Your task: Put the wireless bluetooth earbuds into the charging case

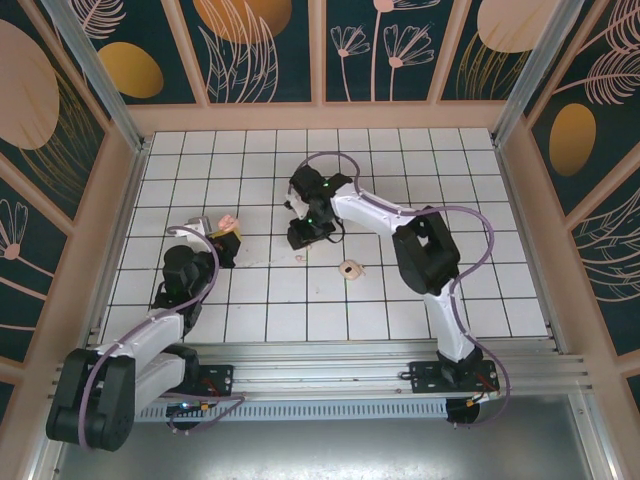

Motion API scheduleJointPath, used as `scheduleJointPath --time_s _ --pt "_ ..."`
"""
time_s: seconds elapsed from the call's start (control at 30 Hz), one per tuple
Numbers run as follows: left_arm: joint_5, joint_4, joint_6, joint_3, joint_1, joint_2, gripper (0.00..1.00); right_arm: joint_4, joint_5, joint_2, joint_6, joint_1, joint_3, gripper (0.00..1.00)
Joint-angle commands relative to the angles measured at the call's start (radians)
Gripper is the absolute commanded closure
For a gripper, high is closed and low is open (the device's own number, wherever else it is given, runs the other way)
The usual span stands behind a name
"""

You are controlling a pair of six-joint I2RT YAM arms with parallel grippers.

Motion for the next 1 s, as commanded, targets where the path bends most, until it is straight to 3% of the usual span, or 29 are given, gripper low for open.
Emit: scheduleJointPath --time_s 0.0,0.4,0.97 --pt "0.037 0.049 -0.032 0.013 0.011 0.009 0.98 -0.055 0.034 0.032 -0.048 0.014 0.048 0.57" --pt "0.045 0.041 -0.034 0.028 0.017 0.014 0.98 -0.047 0.051 0.097 -0.088 0.055 0.077 0.57" --pt "0.048 0.02 -0.012 0.04 0.021 -0.012 0.97 -0.035 0.182 0.122 -0.084 0.085 0.063 0.64"
